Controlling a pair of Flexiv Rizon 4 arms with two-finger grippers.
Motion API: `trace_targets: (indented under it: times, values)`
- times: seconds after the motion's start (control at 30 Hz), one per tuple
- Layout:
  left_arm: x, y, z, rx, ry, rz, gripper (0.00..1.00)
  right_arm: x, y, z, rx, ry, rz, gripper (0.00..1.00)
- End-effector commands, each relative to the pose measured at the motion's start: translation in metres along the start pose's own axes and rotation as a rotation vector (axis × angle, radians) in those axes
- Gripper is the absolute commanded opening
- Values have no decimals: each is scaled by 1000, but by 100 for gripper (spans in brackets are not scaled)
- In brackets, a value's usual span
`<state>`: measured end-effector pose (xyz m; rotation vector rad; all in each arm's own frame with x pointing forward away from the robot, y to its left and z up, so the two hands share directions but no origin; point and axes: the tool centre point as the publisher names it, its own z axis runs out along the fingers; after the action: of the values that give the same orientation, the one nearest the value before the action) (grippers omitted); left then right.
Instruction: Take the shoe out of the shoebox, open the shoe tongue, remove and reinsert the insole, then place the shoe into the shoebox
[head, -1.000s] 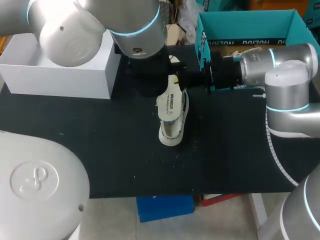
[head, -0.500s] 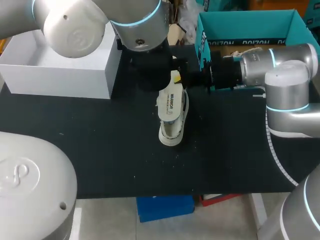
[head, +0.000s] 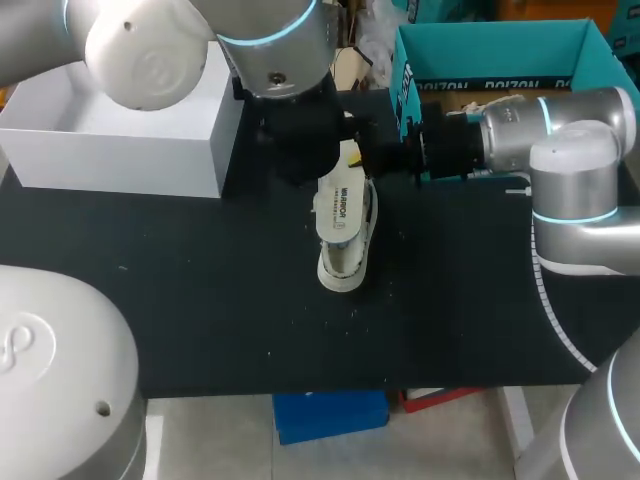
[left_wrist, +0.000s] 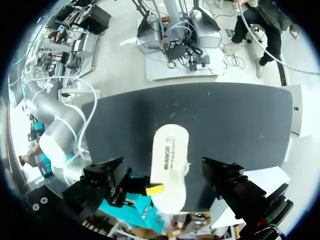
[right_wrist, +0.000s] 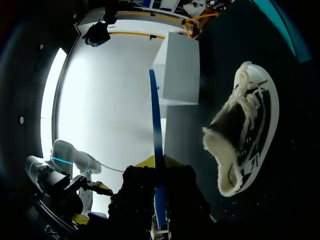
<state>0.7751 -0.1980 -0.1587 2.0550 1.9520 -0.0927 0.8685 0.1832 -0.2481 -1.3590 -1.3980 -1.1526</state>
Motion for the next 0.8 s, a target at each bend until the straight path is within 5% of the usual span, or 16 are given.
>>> trace_targets:
  times: [0.03, 0.8]
  values:
    - [-6, 10, -3, 19, 7, 2, 100, 0, 0, 1, -2, -1, 1, 0]
    - [5, 90, 10, 59, 11, 15, 100, 0, 0, 1, -2, -1, 1, 0]
